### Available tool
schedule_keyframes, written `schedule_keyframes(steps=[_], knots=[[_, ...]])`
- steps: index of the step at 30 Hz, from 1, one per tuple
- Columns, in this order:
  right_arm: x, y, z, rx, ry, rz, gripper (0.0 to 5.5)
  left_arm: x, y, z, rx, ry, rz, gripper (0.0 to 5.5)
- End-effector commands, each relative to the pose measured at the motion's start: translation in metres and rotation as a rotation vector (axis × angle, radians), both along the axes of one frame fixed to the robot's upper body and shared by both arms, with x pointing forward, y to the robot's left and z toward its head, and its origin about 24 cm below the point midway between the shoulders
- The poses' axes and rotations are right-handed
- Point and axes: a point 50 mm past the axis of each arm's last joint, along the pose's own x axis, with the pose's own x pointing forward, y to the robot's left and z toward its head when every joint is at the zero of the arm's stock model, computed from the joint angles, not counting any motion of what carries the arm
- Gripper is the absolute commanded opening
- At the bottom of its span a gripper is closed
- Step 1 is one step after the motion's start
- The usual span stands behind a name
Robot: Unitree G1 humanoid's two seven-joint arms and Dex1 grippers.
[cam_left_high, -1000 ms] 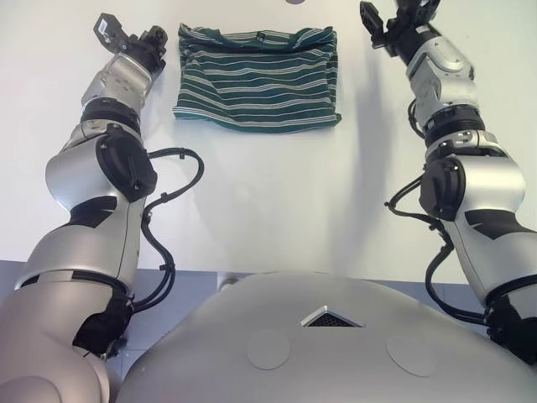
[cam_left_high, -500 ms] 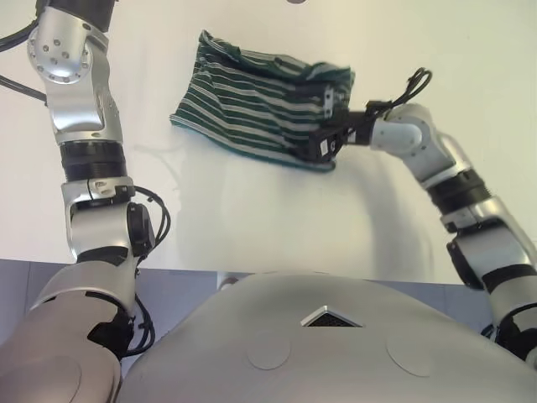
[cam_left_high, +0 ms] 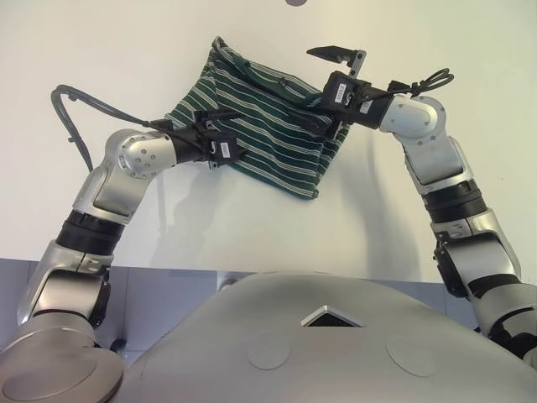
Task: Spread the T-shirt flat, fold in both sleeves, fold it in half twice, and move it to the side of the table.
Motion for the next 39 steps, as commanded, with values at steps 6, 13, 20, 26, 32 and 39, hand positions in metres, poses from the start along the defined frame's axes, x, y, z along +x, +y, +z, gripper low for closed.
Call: schedule_keyframes(steps=[6,13,20,26,32,39], knots=[[0.045,-0.068,-0.039,-0.006,0.131,-0.462,5.37,-0.061,0.038,-0.073,0.422,0.198,-0.21,3.47],[0.019,-0.06,-0.045,-0.003,0.22,-0.18,5.37,-0.012,0.042,-0.022,0.005,0.126,0.126,3.47],[-0.079,-0.083,-0.049,-0.337,0.394,0.304,5.37,0.032,0.129,0.071,-0.271,0.002,0.44,3.47],[-0.035,-0.078,0.029,-0.186,0.279,0.224,5.37,0.047,0.092,0.091,-0.637,-0.12,0.401,3.47],[0.003,-0.027,0.053,-0.049,0.137,0.201,5.37,0.023,0.014,0.07,-0.828,0.11,0.233,3.47],[0.039,0.034,0.004,0.006,0.031,0.005,5.37,0.024,0.006,0.059,-0.804,0.141,0.256,3.47]])
